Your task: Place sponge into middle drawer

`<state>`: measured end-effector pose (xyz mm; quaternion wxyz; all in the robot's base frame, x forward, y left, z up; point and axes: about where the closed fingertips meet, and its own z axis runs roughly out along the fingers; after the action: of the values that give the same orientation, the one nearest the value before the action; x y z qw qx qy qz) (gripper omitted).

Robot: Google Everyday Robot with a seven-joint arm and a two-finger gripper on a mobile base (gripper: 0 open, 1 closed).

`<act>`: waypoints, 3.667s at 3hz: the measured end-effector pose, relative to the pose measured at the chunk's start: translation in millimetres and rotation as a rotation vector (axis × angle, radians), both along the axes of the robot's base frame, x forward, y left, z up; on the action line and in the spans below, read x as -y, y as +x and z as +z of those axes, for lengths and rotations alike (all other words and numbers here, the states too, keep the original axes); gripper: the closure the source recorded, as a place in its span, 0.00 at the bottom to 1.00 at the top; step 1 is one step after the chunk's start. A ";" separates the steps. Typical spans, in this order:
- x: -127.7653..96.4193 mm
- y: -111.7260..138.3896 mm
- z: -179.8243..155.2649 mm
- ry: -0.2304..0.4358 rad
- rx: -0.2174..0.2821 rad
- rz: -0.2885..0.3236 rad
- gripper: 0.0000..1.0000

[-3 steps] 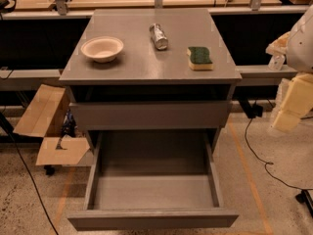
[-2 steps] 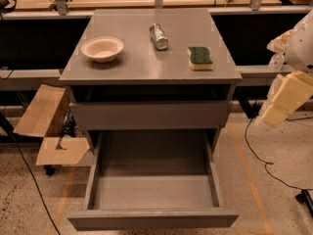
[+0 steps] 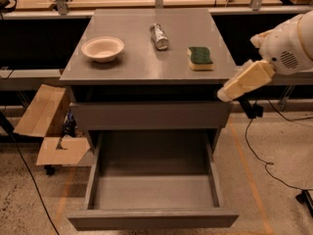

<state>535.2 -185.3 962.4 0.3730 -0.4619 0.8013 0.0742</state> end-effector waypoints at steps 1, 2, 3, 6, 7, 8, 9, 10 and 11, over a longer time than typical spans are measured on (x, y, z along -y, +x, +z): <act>-4.0 50.0 -1.2 0.148 0.080 -0.033 0.00; -7.9 97.3 -7.4 0.239 0.116 -0.047 0.00; -11.1 137.3 -19.2 0.289 0.108 -0.063 0.00; -17.1 147.1 -51.3 0.276 0.090 -0.080 0.00; -20.2 166.5 -66.2 0.285 0.123 -0.094 0.00; -24.1 189.5 -83.0 0.330 0.131 -0.117 0.00; -25.3 212.2 -97.6 0.369 0.133 -0.149 0.00; -24.6 239.0 -108.5 0.412 0.130 -0.187 0.00; -25.7 256.4 -117.0 0.433 0.127 -0.197 0.18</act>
Offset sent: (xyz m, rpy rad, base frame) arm 0.1548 0.0091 -0.0130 0.3415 -0.1603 -0.0655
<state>791.6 -159.5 845.4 0.5183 -0.2944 0.7829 0.1783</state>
